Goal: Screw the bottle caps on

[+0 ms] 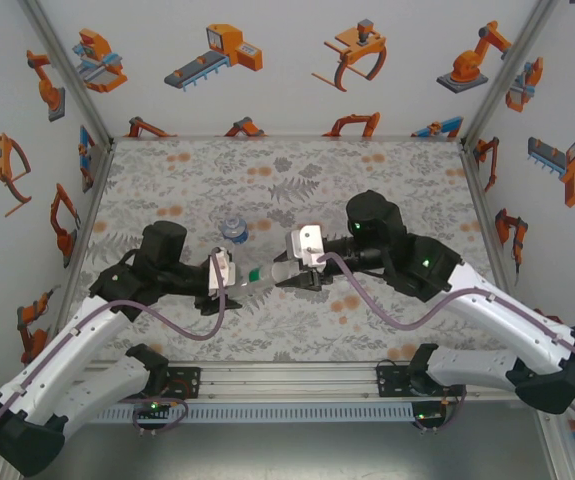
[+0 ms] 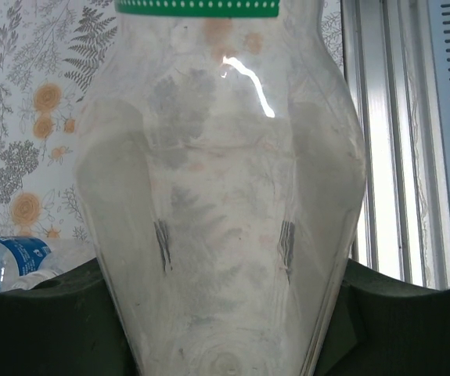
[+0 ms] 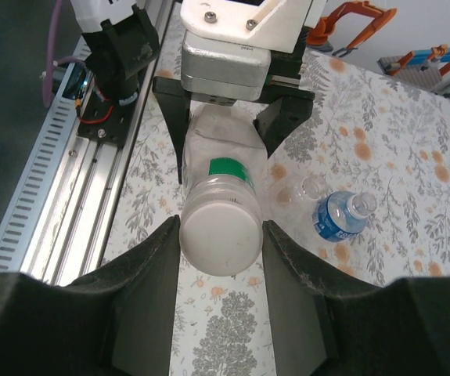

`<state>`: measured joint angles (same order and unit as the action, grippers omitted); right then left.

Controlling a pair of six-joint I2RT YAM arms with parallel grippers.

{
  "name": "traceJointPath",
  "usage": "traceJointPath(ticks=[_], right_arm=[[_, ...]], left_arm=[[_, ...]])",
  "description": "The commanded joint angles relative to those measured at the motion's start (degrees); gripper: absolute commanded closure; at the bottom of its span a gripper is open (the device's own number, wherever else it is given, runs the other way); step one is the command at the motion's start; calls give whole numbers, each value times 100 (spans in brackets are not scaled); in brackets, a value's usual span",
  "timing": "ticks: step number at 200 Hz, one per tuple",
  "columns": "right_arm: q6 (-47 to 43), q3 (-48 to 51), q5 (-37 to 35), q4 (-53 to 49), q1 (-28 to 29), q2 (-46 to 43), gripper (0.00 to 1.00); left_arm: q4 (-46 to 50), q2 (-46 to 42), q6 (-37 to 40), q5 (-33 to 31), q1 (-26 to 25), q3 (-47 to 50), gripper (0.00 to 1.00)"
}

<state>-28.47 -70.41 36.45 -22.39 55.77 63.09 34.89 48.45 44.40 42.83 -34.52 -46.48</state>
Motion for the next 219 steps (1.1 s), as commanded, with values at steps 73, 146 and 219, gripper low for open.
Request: traceJointPath(ticks=[73, 146, 219], right_arm=[[287, 468, 401, 889, 80, -224, 100], [4012, 1327, -1732, 2634, 76, -203, 100], [8953, 1144, -3949, 1444, 75, 200, 100]], left_arm=[[-360, -109, 25, 456, -54, -50, 100], [-696, -299, -271, 33, -51, 77, 100], [-993, -427, -561, -577, -45, 154, 100]])
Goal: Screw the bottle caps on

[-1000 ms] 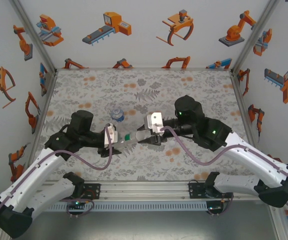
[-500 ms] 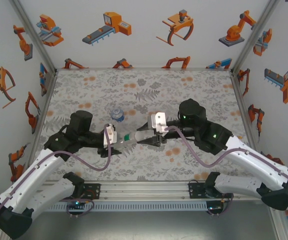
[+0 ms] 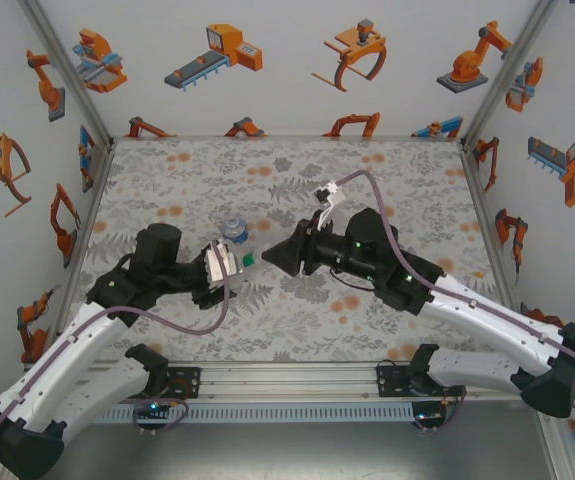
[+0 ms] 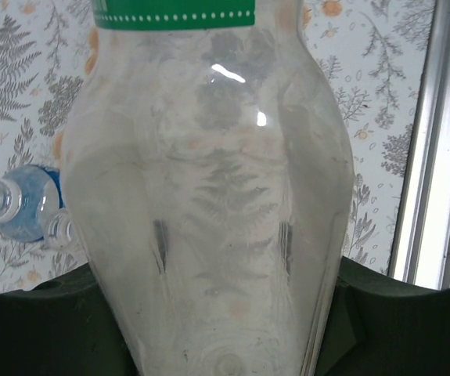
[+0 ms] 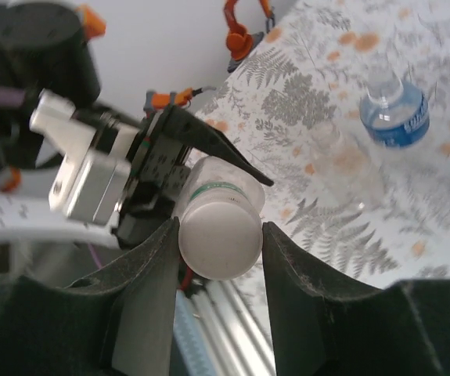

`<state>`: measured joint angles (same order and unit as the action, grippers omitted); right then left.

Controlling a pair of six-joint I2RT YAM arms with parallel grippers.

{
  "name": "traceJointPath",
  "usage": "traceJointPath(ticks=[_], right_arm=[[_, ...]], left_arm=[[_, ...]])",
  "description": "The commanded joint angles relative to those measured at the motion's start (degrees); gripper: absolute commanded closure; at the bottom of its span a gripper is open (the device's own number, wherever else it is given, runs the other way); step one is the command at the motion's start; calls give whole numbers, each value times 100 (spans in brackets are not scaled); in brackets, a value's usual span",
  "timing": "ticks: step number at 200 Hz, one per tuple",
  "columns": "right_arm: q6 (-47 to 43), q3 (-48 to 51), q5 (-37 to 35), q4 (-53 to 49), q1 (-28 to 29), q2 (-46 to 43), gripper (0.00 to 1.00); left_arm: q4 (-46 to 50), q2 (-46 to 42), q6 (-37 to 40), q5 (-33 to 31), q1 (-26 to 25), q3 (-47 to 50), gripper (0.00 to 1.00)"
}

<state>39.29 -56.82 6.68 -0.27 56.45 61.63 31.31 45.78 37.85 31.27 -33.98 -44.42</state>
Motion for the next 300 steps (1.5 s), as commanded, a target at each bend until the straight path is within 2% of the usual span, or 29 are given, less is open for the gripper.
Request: traceJointPath(ticks=[1, 18, 36, 85, 103, 117, 136, 151, 163, 188, 211, 247, 300], right_arm=[[2218, -233, -974, -801, 7, 357, 100], [2857, -361, -950, -1041, 13, 476, 100], [3062, -379, -822, -936, 15, 547, 100], [2566, -416, -920, -840, 15, 450, 100], [1701, -286, -819, -302, 13, 285, 100], [749, -164, -448, 170, 14, 142, 100], [-734, -159, 195, 293, 15, -50, 100], [-2029, -146, 969, 244, 14, -177, 100], [-2937, -218, 1634, 55, 13, -270, 100], [-4579, -705, 2544, -943, 12, -291, 100], [-5695, -1054, 3230, -1607, 15, -317, 100], [-6295, -1343, 3812, -1837, 14, -365, 100], [-6289, -1422, 4131, -1705, 9, -304, 100]], left_arm=[[-635, -159, 93, 581, -96, -59, 100], [-635, -157, 66, 506, -99, -66, 100], [-629, -156, 48, 448, -98, -73, 100], [-635, -121, 39, 489, -100, -75, 100], [-626, -114, 44, 529, -98, -76, 100], [-618, -111, 71, 619, -95, -75, 100], [-566, -102, 113, 821, -95, -84, 100], [-511, -89, 209, 1064, -99, -106, 100], [-437, -86, 283, 1277, -96, -117, 100], [-222, -51, 419, 1678, -109, -241, 100], [59, -4, 500, 2099, -133, -512, 100], [137, 18, 413, 2683, -208, -766, 100], [136, 58, 360, 2799, -424, -916, 100]])
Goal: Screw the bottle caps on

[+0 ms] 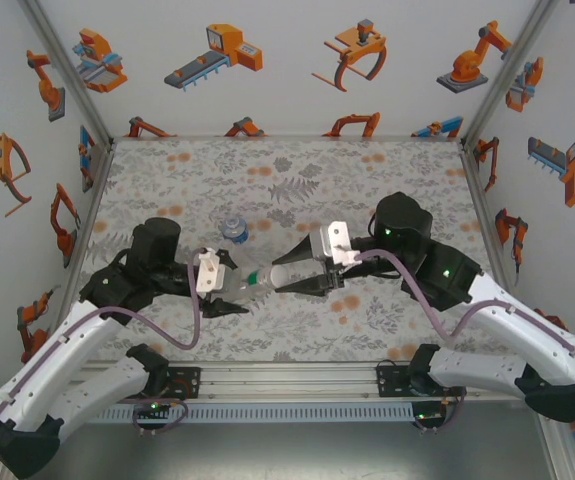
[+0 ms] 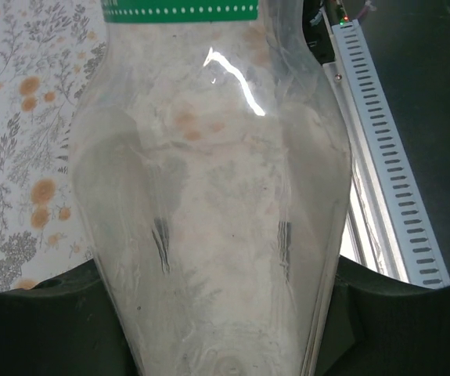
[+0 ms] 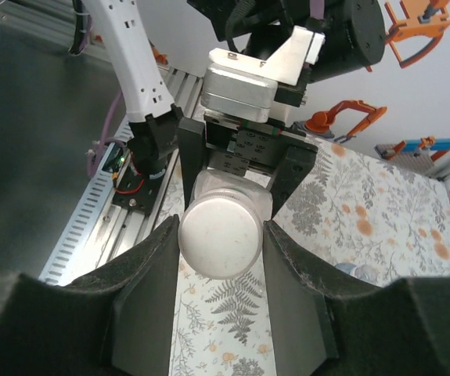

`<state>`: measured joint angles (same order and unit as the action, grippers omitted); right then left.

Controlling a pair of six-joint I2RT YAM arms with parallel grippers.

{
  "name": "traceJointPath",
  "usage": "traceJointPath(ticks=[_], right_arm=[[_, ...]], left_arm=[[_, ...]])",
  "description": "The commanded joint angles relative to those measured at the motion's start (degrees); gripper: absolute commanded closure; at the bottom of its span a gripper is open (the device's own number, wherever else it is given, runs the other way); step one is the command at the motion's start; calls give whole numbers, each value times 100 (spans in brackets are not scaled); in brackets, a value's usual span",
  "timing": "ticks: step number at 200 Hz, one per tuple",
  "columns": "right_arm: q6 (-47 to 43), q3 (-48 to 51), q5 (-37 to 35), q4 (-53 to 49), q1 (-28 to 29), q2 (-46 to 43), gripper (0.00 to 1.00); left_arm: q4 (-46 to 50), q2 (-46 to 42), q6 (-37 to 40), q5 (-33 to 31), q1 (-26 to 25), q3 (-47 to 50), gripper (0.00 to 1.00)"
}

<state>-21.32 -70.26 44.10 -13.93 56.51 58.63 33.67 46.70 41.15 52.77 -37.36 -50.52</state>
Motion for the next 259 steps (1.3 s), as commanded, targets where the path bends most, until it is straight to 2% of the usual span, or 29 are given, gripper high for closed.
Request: traceJointPath(ticks=[1, 58, 120, 150, 180, 196, 221, 259], right_arm=[[-226, -77, 398, -338, 1, 2, 100], [259, -163, 516, -259, 5, 182, 100], [548, -383, -410, -728, 3, 281, 100], [585, -325, -490, -741, 5, 280, 100], [860, -76, -528, -334, 6, 265, 100], [1292, 121, -730, 80, 15, 237, 100], [2302, 414, -1455, 602, 13, 193, 100], [4665, 971, -3096, 1198, 17, 85, 100]], left_arm=[[-103, -36, 32, 661, -86, -308, 100], [-103, 3, 76, 738, -250, -466, 100], [-81, 56, -87, 65, -367, -520, 100], [-93, 46, -106, -40, -387, -529, 100], [-167, -43, -8, -39, -427, -482, 100], [-395, -134, -74, -144, -422, -377, 100], [-713, -271, -174, -497, -424, -217, 100], [-891, -262, -187, -1099, -426, -135, 100]])
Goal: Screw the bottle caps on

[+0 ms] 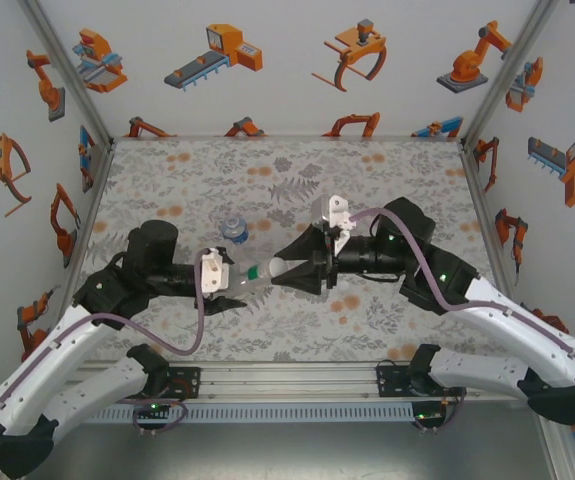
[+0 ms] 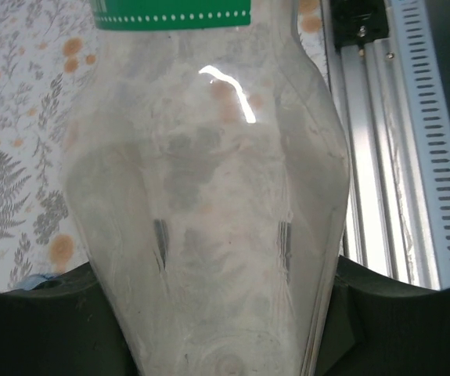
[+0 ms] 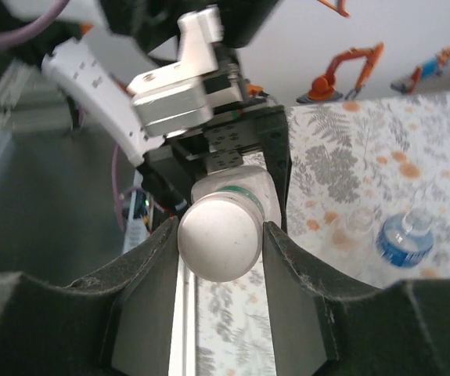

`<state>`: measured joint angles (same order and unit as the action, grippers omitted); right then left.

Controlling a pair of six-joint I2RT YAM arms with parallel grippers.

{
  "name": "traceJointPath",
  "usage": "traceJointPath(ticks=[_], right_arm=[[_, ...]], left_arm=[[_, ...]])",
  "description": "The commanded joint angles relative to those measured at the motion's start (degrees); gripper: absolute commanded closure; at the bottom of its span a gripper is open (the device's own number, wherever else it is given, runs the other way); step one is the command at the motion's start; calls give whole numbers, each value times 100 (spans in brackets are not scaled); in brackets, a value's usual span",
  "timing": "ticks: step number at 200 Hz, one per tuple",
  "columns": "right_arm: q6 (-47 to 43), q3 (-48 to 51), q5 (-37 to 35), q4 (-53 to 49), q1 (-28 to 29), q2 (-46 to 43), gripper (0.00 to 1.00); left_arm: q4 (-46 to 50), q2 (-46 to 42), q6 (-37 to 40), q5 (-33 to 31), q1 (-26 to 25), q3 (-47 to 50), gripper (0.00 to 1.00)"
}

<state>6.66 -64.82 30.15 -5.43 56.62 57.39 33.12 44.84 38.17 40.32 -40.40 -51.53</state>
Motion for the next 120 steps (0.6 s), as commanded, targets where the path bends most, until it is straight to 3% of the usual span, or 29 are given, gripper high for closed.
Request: traceJointPath(ticks=[1, 30, 60, 83, 120], right_arm=[[1932, 439, -1748, 349, 6, 206, 100], [4129, 507, -2944, -45, 0, 243, 100], [6108, 455, -3633, -992, 7, 338, 100], [6545, 677, -3613, -644, 2, 358, 95], [6332, 689, -3558, -521, 1, 380, 79]], left_arm=[[-844, -70, 106, 132, -120, -34, 100], [-1015, -8, 89, -279, -124, -37, 100], [-1131, 116, 76, -708, -118, -98, 100], [-1167, 274, 88, -862, -119, -156, 100], [-894, 434, 388, -938, -119, -190, 100]])
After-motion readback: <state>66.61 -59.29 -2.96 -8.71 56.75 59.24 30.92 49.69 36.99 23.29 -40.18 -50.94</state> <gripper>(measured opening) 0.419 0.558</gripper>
